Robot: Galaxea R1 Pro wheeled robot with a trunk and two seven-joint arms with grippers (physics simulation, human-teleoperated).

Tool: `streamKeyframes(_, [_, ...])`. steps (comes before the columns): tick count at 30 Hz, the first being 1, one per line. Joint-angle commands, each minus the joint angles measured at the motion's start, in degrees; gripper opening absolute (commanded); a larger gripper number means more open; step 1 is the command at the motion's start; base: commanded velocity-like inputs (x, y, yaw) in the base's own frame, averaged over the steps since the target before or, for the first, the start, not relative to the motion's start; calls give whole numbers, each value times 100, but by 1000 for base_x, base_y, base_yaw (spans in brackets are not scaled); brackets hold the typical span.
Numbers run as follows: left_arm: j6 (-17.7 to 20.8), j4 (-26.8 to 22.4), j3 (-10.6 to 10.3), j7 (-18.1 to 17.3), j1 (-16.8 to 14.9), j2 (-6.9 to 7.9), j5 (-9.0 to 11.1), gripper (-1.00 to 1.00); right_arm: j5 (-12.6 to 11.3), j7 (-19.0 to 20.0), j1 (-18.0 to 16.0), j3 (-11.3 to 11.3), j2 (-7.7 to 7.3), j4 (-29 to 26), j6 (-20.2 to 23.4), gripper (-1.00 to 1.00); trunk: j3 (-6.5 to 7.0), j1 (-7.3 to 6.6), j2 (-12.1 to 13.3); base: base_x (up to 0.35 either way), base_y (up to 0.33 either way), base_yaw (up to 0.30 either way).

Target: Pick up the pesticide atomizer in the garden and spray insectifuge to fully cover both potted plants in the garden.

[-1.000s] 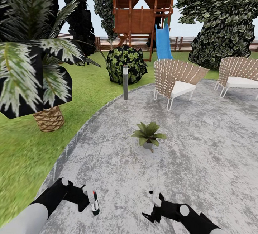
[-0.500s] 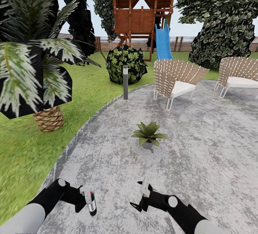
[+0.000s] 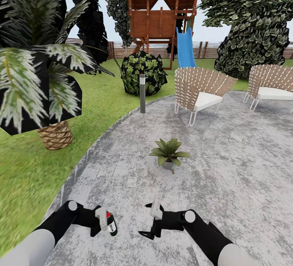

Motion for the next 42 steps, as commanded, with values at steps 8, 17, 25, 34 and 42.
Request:
streamKeyframes(8, [-196, -13, -614, -11, -11, -83, -42, -100, 57, 9, -3, 1, -44, -15, -37, -100, -5, -1, -2, 0, 0, 0])
streamKeyframes(17, [-196, -13, -805, -12, -15, -517, -42, -100, 49, 19, -3, 1, -42, -118, -37, -100, -5, -1, -2, 0, 0, 0])
streamKeyframes(25, [-186, -80, -997, -11, -20, -682, -42, -100, 57, 20, -3, 1, -42, -152, -37, -100, -5, -1, -2, 0, 0, 0])
streamKeyframes(34, [-185, -112, -1005, -11, -35, -903, -50, -100, 57, 20, -3, 1, -45, -151, -37, -100, -5, -1, -2, 0, 0, 0])
streamKeyframes(42, [-194, -323, -1005, -83, -38, -943, -42, -100, 57, 12, -3, 1, -42, -151, -37, -100, -5, -1, -2, 0, 0, 0])
